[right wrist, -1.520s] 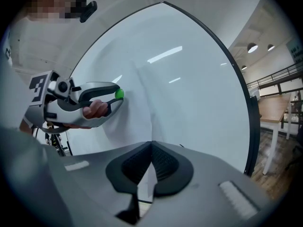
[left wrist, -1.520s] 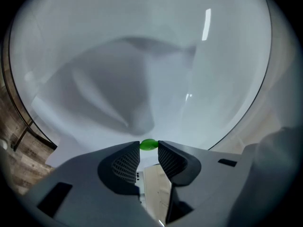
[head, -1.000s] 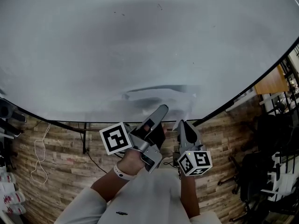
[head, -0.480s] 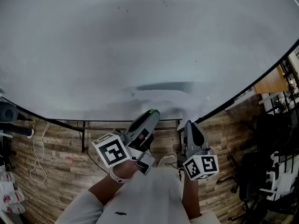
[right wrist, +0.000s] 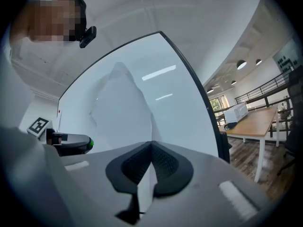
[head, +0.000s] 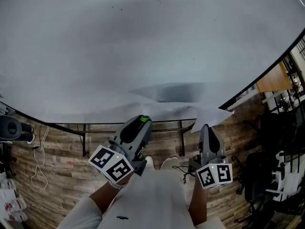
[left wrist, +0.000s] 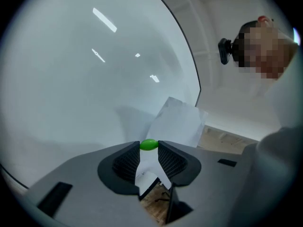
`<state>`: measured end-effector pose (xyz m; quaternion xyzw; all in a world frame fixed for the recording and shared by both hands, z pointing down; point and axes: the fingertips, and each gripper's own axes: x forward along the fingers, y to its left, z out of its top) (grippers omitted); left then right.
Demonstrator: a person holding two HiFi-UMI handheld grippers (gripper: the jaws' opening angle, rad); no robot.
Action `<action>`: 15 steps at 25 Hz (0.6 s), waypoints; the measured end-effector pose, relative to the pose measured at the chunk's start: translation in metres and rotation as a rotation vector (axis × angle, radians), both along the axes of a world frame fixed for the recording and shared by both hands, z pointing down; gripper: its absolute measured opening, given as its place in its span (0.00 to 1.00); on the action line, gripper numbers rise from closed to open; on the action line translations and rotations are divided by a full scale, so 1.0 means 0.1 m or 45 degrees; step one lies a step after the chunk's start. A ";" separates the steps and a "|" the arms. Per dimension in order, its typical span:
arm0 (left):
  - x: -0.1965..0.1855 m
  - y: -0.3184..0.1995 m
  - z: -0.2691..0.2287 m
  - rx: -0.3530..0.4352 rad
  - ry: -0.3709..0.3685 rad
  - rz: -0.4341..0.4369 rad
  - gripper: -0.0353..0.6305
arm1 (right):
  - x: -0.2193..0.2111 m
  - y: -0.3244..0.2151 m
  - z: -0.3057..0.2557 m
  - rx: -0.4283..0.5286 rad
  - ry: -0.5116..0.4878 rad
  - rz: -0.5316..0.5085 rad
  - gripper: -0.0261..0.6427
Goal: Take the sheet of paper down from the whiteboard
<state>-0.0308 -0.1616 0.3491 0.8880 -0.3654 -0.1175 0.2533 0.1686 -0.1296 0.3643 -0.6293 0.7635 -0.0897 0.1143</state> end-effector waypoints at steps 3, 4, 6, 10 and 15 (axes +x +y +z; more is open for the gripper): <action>-0.05 0.02 0.08 0.034 -0.075 -0.037 0.24 | 0.12 0.08 0.01 0.010 0.006 0.040 0.05; -0.07 0.02 0.10 0.041 -0.092 -0.052 0.24 | 0.15 0.11 0.03 0.008 0.005 0.051 0.05; -0.10 0.04 0.13 0.064 -0.123 -0.071 0.24 | 0.20 0.17 0.07 0.002 0.000 0.064 0.05; -0.06 0.12 0.15 0.111 -0.152 -0.054 0.24 | 0.27 0.28 0.21 -0.029 -0.039 0.068 0.05; -0.08 0.16 0.19 0.136 -0.184 -0.064 0.24 | 0.28 0.41 0.29 -0.041 -0.044 0.104 0.05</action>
